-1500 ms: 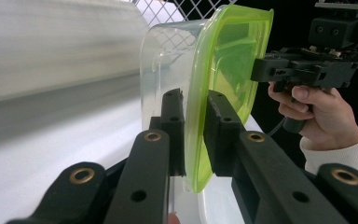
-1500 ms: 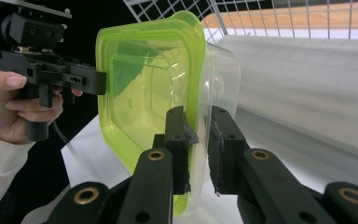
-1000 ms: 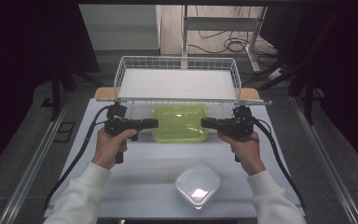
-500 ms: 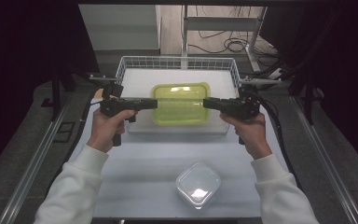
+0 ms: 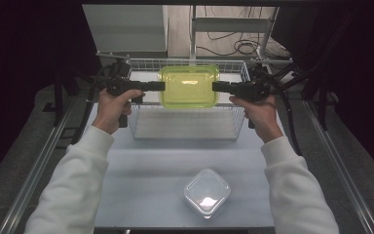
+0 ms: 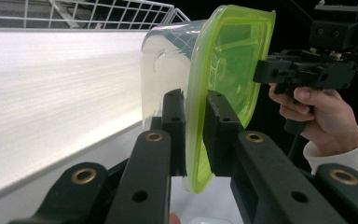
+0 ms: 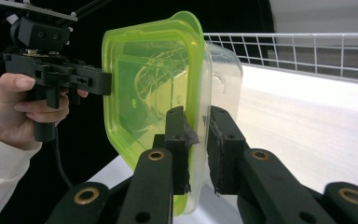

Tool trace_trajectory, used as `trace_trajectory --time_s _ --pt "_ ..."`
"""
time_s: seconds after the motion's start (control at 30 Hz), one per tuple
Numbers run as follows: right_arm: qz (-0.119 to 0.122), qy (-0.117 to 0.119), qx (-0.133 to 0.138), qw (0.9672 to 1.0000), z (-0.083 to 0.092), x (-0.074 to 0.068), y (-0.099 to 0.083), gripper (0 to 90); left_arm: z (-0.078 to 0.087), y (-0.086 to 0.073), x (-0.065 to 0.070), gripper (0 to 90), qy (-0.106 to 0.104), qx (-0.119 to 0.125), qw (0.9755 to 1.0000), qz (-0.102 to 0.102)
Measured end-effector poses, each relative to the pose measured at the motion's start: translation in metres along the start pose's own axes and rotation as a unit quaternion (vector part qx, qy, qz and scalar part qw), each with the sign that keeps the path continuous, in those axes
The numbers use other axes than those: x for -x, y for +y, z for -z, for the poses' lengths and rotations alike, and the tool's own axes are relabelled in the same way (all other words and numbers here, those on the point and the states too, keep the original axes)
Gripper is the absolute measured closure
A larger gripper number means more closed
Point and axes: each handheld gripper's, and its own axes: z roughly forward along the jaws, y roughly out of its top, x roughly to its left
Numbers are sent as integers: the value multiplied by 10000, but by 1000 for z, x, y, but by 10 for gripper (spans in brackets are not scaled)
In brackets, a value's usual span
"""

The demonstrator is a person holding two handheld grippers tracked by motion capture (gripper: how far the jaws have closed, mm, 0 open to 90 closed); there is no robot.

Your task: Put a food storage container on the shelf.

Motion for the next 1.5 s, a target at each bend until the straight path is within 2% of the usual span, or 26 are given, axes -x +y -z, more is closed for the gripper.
trace_trajectory --time_s 0.2,0.5,0.67,0.9,0.97,1.07,1.17,1.27,1.5 --pt "-135 -17 -47 9999 -10 11 6 786 -7 8 -15 803 -17 -45 9999 102" --pt "-484 -66 -202 9986 -30 39 9 791 -21 18 -40 803 -5 -244 9992 325" --pt "-578 -96 -260 9979 -37 47 12 791 -28 24 -52 804 9 -295 9986 438" --pt "-780 -205 -420 9959 -48 60 16 792 -40 28 -70 805 87 -388 9972 638" --pt "-857 -269 -498 9947 -52 64 15 791 -43 27 -73 804 68 -355 9965 751" --pt "-1041 -288 -431 9932 -54 68 14 790 -45 30 -76 804 65 -327 9955 889" --pt "-1199 -386 -417 9912 -56 69 16 785 -48 32 -82 803 -19 -315 9932 1120" --pt "-1380 -466 -420 9884 -60 72 18 778 -50 34 -89 800 -72 -299 9897 1397" --pt "-1929 -624 -507 9779 -69 81 24 758 -57 37 -103 787 -188 -308 9820 1857"
